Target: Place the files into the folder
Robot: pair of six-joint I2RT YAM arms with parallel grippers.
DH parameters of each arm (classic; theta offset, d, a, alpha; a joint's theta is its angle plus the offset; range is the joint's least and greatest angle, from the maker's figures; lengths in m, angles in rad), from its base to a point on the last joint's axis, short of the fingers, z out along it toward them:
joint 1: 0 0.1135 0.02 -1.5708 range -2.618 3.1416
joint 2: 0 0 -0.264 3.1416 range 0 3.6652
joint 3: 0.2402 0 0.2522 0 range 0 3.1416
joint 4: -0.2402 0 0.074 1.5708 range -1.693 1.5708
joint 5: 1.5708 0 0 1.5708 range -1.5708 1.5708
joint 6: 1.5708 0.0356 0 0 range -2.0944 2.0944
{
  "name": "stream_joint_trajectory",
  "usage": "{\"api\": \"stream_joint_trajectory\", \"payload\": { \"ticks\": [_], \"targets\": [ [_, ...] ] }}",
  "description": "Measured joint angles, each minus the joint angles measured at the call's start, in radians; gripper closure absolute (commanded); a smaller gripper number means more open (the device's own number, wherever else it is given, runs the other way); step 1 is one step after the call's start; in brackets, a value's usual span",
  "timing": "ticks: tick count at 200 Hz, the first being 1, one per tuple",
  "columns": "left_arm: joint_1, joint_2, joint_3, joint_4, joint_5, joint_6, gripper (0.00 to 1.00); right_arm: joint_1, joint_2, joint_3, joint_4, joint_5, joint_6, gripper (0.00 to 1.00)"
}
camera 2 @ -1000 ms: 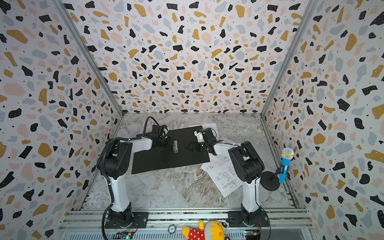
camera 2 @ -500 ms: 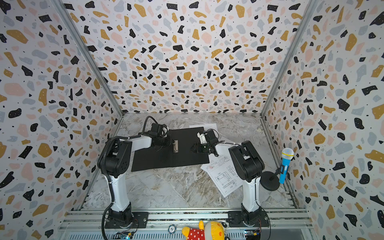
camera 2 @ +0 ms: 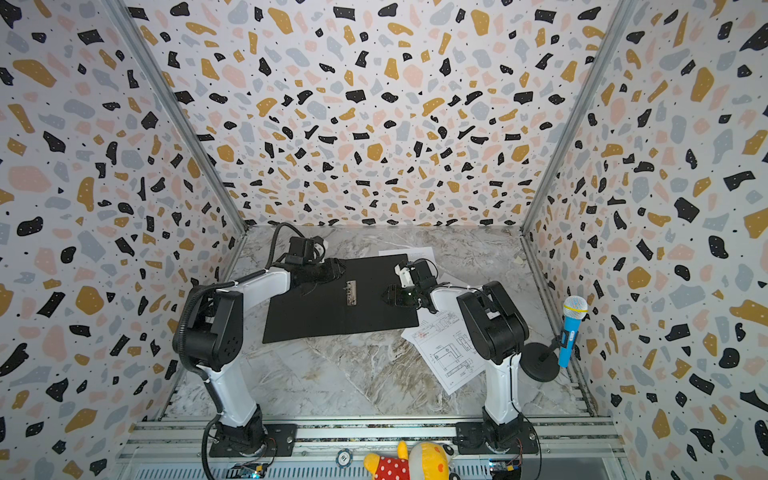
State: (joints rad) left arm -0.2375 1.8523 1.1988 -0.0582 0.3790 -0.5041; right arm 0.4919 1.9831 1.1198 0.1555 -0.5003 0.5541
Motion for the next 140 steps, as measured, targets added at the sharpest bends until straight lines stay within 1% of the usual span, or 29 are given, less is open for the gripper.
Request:
{"api": "stream_joint_trajectory", "payload": {
  "ticks": [10, 37, 47, 63, 89, 140],
  "targets": [
    [0.000, -0.025, -0.044, 0.026, 0.013, -0.020, 0.35, 0.000, 0.000, 0.000, 0.000, -0.001, 0.002, 0.40],
    [-0.009, -0.083, -0.150, 0.071, 0.045, -0.072, 0.25, 0.000, 0.001, 0.000, 0.001, -0.002, 0.002, 0.40],
    [-0.016, -0.106, -0.189, 0.099, 0.058, -0.096, 0.24, -0.001, 0.002, 0.000, 0.002, -0.004, 0.002, 0.40],
    [-0.028, -0.143, -0.246, 0.138, 0.077, -0.129, 0.22, -0.002, 0.003, 0.000, 0.004, -0.004, 0.002, 0.40],
    [-0.055, -0.169, -0.295, 0.190, 0.099, -0.164, 0.21, -0.003, 0.006, 0.000, 0.010, -0.006, 0.002, 0.40],
    [-0.098, -0.139, -0.315, 0.301, 0.143, -0.234, 0.21, -0.003, 0.007, 0.000, 0.013, -0.008, 0.003, 0.40]
  ]
}}
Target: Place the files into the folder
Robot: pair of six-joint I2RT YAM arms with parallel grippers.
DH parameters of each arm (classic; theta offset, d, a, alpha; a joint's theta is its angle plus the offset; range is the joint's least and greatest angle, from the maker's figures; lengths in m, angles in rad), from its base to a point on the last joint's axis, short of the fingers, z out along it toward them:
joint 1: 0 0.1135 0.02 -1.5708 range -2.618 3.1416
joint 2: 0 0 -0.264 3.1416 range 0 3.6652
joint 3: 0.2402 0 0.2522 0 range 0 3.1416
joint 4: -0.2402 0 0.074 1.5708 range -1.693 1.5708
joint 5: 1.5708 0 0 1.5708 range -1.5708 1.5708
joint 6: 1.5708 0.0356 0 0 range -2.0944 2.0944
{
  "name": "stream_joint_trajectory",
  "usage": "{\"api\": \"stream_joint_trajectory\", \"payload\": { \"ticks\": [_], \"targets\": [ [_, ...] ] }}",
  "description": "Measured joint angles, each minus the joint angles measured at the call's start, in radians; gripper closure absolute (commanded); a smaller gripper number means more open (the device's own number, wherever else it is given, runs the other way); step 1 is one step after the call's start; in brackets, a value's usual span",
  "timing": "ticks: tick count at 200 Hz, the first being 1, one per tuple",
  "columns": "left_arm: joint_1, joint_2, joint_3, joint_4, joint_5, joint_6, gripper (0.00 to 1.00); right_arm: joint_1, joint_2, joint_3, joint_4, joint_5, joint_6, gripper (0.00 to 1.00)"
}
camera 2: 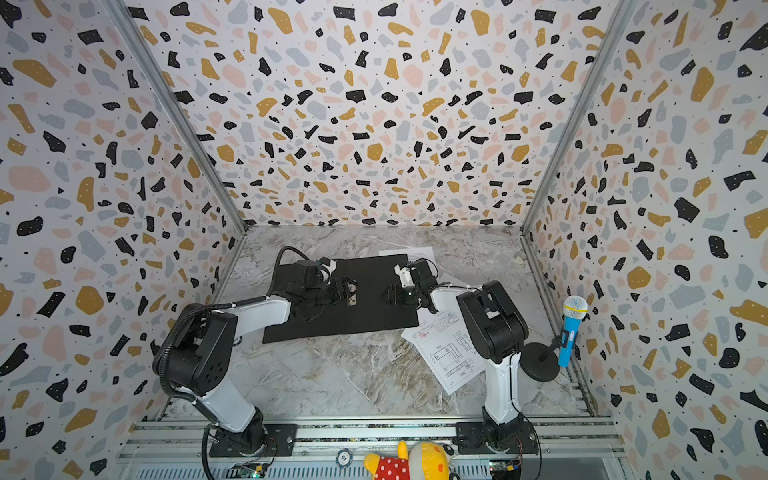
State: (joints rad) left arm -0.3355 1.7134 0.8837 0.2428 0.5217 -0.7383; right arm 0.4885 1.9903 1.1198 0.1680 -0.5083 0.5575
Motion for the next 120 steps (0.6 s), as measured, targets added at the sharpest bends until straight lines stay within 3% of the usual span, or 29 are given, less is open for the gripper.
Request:
{"api": "stream_joint_trajectory", "payload": {
  "ticks": [29, 120],
  "targets": [
    [-0.004, 0.055, 0.039, 0.011, 0.007, -0.012, 0.21, 0.000, 0.000, 0.000, 0.000, 0.000, 0.002, 0.40],
    [-0.004, 0.264, 0.354, -0.010, -0.066, -0.010, 0.21, 0.000, 0.000, 0.000, 0.004, -0.001, 0.017, 0.40]
  ]
}}
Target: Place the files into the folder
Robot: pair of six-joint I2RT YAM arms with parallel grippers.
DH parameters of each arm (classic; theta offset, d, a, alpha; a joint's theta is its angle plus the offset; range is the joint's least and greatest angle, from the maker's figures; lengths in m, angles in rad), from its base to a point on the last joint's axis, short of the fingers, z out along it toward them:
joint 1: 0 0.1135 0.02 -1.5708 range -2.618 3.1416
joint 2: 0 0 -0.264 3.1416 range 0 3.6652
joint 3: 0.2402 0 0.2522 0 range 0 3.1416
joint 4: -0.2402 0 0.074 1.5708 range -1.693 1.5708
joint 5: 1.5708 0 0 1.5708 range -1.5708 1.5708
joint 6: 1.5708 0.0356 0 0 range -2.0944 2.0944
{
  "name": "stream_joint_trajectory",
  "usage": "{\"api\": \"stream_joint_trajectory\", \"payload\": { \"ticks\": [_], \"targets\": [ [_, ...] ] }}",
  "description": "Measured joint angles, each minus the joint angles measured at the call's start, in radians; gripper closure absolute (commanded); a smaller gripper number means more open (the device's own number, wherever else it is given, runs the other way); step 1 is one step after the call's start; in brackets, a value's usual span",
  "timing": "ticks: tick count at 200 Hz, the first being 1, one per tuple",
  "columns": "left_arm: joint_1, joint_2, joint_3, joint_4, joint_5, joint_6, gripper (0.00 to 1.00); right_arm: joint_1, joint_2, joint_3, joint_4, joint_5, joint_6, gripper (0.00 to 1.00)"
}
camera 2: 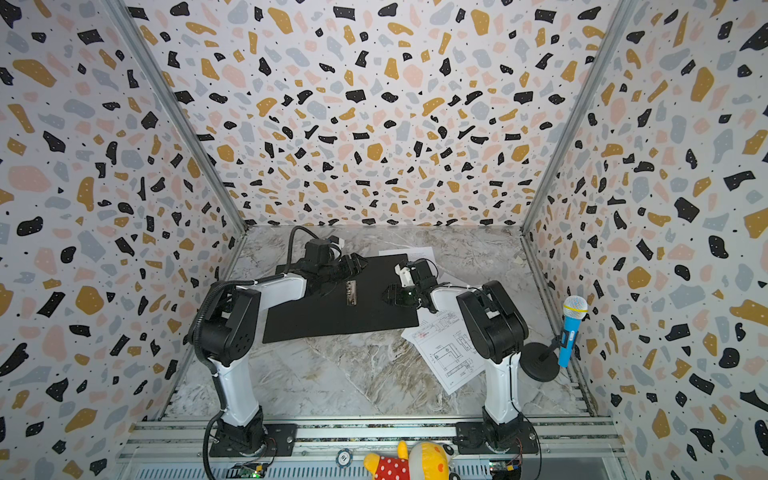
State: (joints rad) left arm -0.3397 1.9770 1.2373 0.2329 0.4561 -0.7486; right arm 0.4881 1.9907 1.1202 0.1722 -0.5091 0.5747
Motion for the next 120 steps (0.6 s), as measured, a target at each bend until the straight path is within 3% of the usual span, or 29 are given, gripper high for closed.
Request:
{"api": "stream_joint_trajectory", "payload": {
  "ticks": [39, 76, 120],
  "targets": [
    [0.000, 0.113, 0.091, -0.046, -0.029, 0.007, 0.21, 0.000, 0.001, 0.000, 0.001, 0.000, 0.004, 0.40],
    [0.008, 0.124, 0.107, -0.088, -0.054, 0.023, 0.20, 0.000, 0.004, 0.001, 0.006, -0.005, 0.004, 0.40],
    [0.026, 0.182, 0.233, -0.138, -0.060, 0.066, 0.20, 0.000, 0.008, 0.002, 0.014, -0.012, 0.004, 0.40]
  ]
}}
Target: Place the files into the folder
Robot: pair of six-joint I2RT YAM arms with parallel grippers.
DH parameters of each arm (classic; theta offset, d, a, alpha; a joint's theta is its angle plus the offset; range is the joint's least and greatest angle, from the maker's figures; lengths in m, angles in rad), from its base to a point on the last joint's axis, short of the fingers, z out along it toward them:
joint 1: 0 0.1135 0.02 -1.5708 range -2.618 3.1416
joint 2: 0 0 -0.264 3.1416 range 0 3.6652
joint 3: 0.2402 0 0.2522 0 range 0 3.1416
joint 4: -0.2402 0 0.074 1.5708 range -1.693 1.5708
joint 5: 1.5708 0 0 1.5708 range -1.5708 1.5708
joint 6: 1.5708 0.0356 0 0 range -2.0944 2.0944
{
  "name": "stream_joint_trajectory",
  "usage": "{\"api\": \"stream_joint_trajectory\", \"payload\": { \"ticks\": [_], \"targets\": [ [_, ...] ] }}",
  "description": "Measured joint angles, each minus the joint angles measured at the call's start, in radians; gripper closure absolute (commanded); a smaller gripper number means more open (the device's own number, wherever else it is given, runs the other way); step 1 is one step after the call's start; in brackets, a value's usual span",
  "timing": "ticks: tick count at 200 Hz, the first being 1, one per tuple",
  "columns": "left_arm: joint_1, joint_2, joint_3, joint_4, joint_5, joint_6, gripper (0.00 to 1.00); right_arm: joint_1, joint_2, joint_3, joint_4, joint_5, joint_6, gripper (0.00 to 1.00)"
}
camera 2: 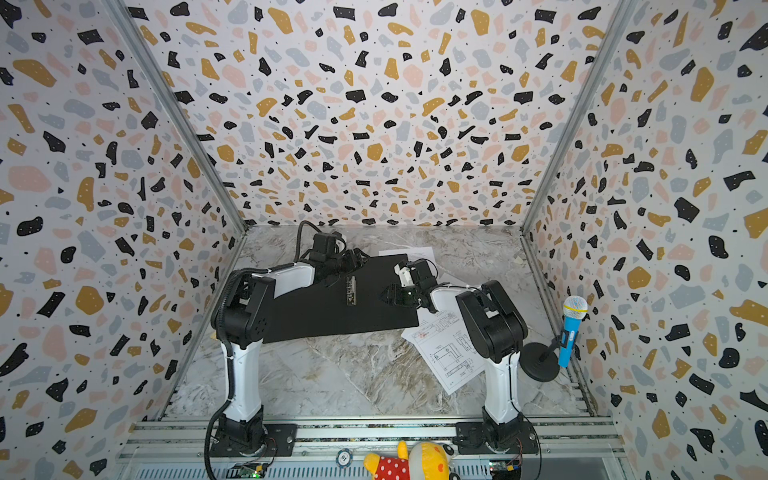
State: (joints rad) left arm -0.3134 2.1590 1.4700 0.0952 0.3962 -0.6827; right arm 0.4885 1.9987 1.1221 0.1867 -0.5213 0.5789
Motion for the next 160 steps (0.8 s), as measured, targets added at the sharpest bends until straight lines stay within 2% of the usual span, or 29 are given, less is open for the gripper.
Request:
{"api": "stream_joint_trajectory", "payload": {
  "ticks": [65, 97, 136, 160],
  "targets": [
    [0.011, 0.028, 0.025, -0.049, 0.007, 0.039, 0.20, 0.000, -0.001, 0.001, 0.000, -0.002, 0.000, 0.39],
    [0.010, 0.002, 0.019, -0.050, 0.007, 0.043, 0.16, 0.000, -0.040, -0.030, -0.009, 0.014, -0.008, 0.31],
    [-0.013, -0.125, -0.023, -0.052, -0.023, 0.075, 0.10, -0.024, -0.192, -0.129, -0.018, 0.052, -0.024, 0.25],
    [-0.058, -0.190, -0.041, -0.043, -0.043, 0.095, 0.07, -0.067, -0.323, -0.201, -0.013, 0.105, -0.024, 0.15]
  ]
}}
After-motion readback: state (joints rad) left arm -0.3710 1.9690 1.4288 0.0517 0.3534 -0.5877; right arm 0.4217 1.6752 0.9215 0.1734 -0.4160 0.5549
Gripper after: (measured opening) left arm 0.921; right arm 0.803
